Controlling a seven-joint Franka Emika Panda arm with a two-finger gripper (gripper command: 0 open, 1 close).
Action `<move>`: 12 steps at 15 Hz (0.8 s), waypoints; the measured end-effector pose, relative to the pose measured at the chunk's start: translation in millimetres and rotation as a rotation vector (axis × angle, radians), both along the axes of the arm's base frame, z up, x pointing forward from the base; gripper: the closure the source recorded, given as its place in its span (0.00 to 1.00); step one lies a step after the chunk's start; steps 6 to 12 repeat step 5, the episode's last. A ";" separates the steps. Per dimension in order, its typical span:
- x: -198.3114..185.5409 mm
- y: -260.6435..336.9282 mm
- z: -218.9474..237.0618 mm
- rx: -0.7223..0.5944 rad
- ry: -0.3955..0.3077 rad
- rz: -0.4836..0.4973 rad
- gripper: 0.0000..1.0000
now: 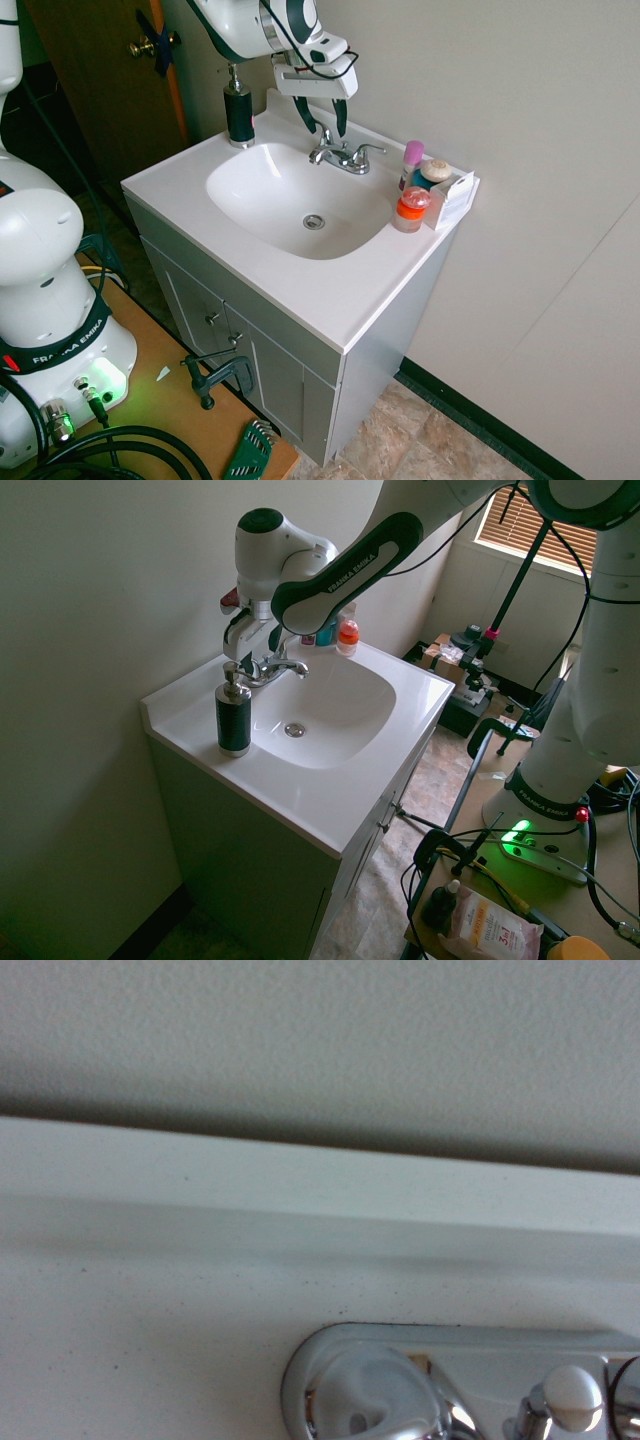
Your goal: Turn off the hot water
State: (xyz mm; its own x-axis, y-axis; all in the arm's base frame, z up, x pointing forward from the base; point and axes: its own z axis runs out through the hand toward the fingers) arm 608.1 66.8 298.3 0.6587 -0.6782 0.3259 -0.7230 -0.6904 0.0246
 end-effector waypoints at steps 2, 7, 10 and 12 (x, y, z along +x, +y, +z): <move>-26.0 -9.8 10.9 0.017 -0.005 -0.004 0.00; -83.9 -32.4 31.0 0.059 0.041 -0.007 0.00; -83.9 -32.4 31.0 0.059 0.041 -0.007 0.00; -83.9 -32.4 31.0 0.059 0.041 -0.007 0.00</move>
